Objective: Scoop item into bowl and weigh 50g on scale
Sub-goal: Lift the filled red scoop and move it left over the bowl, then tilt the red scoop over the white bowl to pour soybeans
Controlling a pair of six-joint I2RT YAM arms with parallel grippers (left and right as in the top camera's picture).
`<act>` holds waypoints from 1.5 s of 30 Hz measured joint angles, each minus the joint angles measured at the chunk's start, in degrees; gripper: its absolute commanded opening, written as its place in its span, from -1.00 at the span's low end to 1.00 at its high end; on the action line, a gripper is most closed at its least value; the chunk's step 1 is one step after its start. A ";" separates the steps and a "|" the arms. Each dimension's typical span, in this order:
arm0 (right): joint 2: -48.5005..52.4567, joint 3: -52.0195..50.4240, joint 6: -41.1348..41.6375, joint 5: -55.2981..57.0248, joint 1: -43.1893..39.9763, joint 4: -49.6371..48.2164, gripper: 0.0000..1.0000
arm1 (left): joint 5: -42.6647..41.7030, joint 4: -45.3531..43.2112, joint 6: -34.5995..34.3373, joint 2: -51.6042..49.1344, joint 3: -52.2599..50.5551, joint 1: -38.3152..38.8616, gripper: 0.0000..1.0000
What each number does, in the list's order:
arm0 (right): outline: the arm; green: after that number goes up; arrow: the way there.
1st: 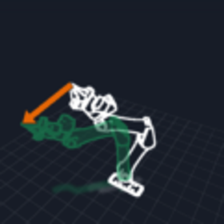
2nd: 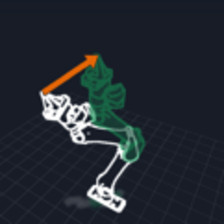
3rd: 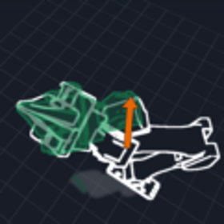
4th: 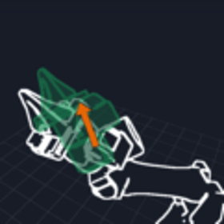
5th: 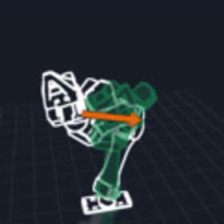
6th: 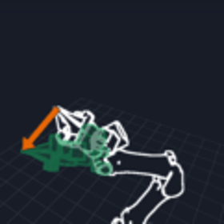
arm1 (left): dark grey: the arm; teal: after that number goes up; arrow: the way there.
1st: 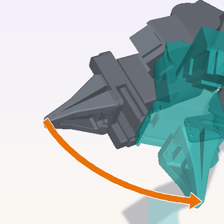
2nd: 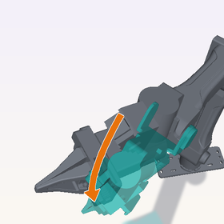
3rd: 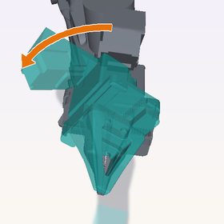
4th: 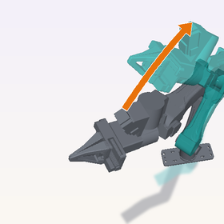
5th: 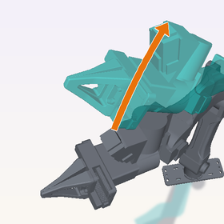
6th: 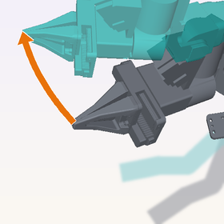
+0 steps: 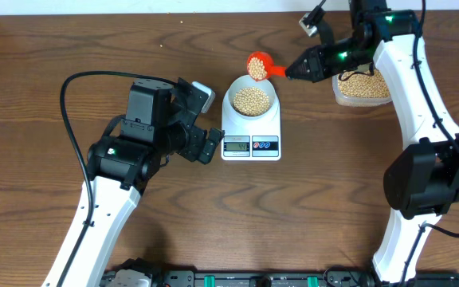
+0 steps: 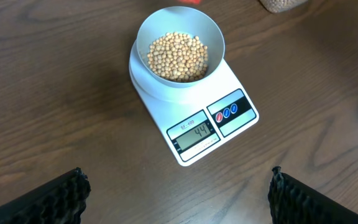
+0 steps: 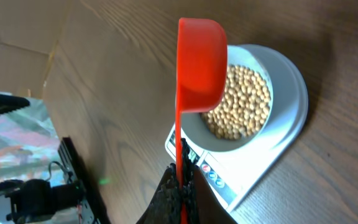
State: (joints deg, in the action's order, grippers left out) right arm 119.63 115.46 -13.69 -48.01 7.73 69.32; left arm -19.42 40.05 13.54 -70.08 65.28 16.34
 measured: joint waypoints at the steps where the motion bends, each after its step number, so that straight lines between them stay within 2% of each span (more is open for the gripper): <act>1: 0.00 0.00 -0.24 0.55 0.13 0.35 -0.98 | -0.02 0.02 0.00 0.00 0.00 0.00 0.89; 17: 0.00 0.00 -1.97 11.72 4.33 2.45 -0.98 | -0.02 0.02 0.00 0.00 0.00 0.00 0.89; 45: 0.00 0.00 -2.71 20.85 8.68 2.36 -0.98 | -0.02 0.00 0.00 0.00 0.00 0.00 0.89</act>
State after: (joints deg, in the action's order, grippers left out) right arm 119.63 115.46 -16.40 -27.16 16.40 71.68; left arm -19.44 40.05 13.54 -70.08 65.28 16.34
